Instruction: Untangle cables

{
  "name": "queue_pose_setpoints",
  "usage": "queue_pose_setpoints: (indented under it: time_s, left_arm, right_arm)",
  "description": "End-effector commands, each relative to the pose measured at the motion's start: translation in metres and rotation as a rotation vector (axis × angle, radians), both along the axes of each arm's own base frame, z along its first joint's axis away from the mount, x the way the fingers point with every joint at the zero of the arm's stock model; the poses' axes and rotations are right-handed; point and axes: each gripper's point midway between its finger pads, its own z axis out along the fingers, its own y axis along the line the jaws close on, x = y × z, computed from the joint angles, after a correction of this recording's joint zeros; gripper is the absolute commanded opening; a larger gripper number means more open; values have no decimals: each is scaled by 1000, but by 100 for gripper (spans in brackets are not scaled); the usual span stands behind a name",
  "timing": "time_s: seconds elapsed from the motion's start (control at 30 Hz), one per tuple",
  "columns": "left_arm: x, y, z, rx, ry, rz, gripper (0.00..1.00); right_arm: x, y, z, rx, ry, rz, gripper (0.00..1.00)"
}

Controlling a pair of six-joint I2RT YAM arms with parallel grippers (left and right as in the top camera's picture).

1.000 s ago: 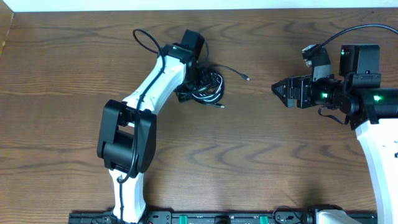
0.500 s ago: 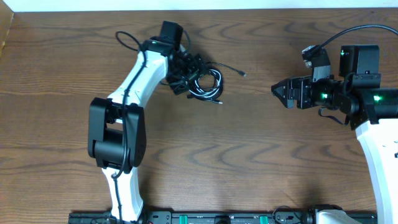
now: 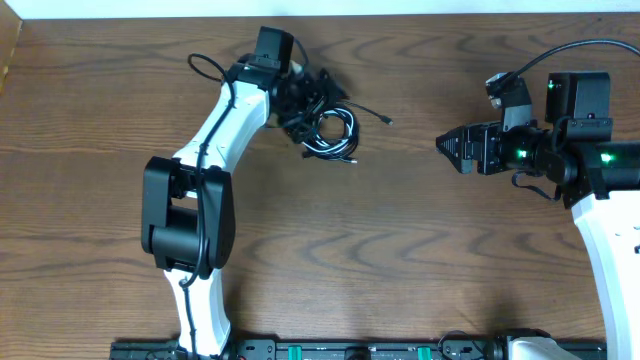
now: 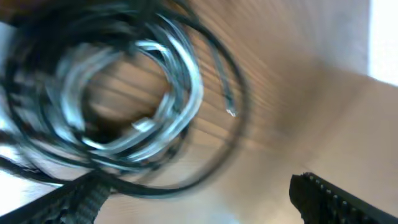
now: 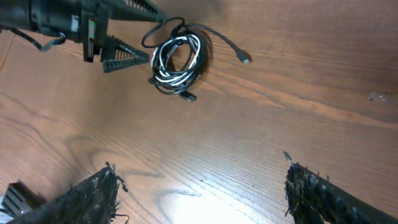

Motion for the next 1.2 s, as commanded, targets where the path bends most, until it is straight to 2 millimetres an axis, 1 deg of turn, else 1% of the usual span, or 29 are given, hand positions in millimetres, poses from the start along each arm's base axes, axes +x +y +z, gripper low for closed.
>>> queue_pose_setpoints:
  time_s: [0.0,0.1,0.23,0.43,0.57,0.63,0.7,0.73,0.8,0.9,0.97,1.07,1.17]
  left_arm:
    - [-4,-8,28,-134,19,-15,98]
    - [6,11,16,-37,3,46,98]
    - [13,35,-1,123,-9,124,98]
    - [22,50,-6,207,-30,195,98]
    - [21,50,-9,216,-28,194,98]
    - [17,47,-12,223,-11,185,98]
    - [8,41,-22,237,26,160,99]
    - [3,38,-27,246,37,141,90]
    - [-7,33,-34,265,45,89,68]
    - [-26,27,-41,297,66,4,40]
    - [-37,24,-44,320,66,-71,30]
    - [-49,22,-46,347,42,-187,21]
    - [-57,19,-47,362,27,-265,20]
  right_arm:
    - [2,0,7,6,-17,1,85]
    - [2,1,8,6,-19,1,86]
    - [3,1,8,7,-26,1,86]
    - [5,1,9,7,-32,1,86]
    - [4,1,9,7,-30,1,86]
    - [4,1,9,7,-28,1,87]
    - [4,1,9,7,-29,1,87]
    - [4,1,9,6,-29,1,87]
    - [4,1,9,6,-29,1,87]
    - [3,1,8,6,-25,1,86]
    - [3,0,8,6,-22,1,86]
    - [3,0,8,3,-23,-1,84]
    - [3,0,8,3,-23,-1,83]
